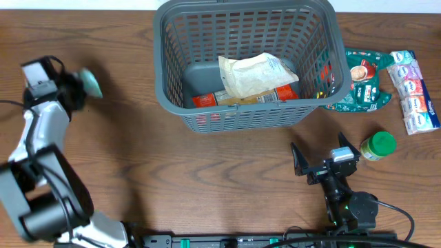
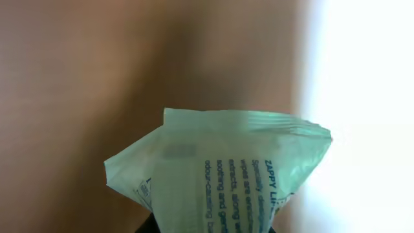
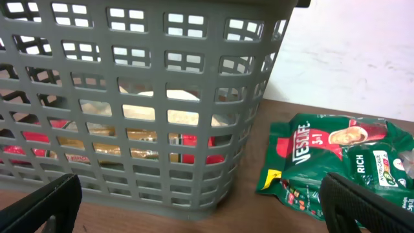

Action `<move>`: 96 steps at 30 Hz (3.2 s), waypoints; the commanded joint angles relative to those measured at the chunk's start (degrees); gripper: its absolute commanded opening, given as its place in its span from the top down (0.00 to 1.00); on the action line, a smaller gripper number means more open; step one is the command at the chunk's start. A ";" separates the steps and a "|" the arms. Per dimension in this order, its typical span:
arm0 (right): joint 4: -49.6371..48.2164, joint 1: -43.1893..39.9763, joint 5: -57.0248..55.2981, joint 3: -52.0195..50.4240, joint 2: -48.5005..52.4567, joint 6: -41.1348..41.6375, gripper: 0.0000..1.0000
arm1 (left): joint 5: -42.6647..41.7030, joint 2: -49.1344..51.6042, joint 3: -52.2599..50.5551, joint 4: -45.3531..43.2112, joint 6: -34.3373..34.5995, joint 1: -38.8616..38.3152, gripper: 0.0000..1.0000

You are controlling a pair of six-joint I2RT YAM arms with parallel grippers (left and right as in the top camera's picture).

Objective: Pack container
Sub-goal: 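Grasp the light-blue packet with the left gripper and lift, then carry the light-blue packet into the basket and release it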

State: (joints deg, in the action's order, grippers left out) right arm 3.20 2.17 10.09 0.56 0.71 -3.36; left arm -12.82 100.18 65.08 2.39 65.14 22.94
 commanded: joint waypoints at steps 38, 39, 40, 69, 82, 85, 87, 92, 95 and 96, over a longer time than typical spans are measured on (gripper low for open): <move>0.02 0.48 0.02 -0.24 -0.33 0.50 0.01 | -17.64 -13.68 25.83 0.70 -62.25 -39.17 0.94; 0.02 0.48 0.02 -0.24 -0.33 0.50 0.01 | -15.78 -13.66 25.94 1.64 -63.49 -40.39 0.95; 0.04 0.48 0.02 -0.24 -0.33 0.50 0.01 | -14.43 -13.66 25.94 2.29 -64.08 -41.13 0.94; 0.04 0.48 0.02 -0.24 -0.33 0.50 0.01 | -5.55 5.05 25.92 21.20 -70.49 -45.42 0.94; 0.02 0.48 0.02 -0.24 -0.33 0.50 0.01 | -6.16 4.57 26.60 20.55 -70.47 -45.42 0.02; 0.02 0.48 0.02 -0.24 -0.33 0.50 0.01 | -6.16 3.34 28.70 20.90 -70.42 -45.42 0.01; 0.04 0.48 0.02 -0.24 -0.33 0.50 0.01 | -6.10 1.99 31.34 21.97 -70.44 -45.42 0.01; 0.02 0.48 0.02 -0.24 -0.33 0.50 0.01 | 1.36 -1.75 39.43 25.88 -68.87 -44.72 0.01; 0.02 0.48 0.02 -0.24 -0.33 0.50 0.01 | 11.19 -4.28 43.06 28.50 -66.45 -43.36 0.01; 0.02 0.48 0.02 -0.24 -0.33 0.50 0.01 | 15.39 -5.46 43.85 29.44 -65.61 -42.51 0.01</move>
State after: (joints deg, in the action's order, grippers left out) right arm 3.18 2.17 10.09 0.56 0.69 -3.38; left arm -10.11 98.87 105.54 30.35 -3.36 -21.67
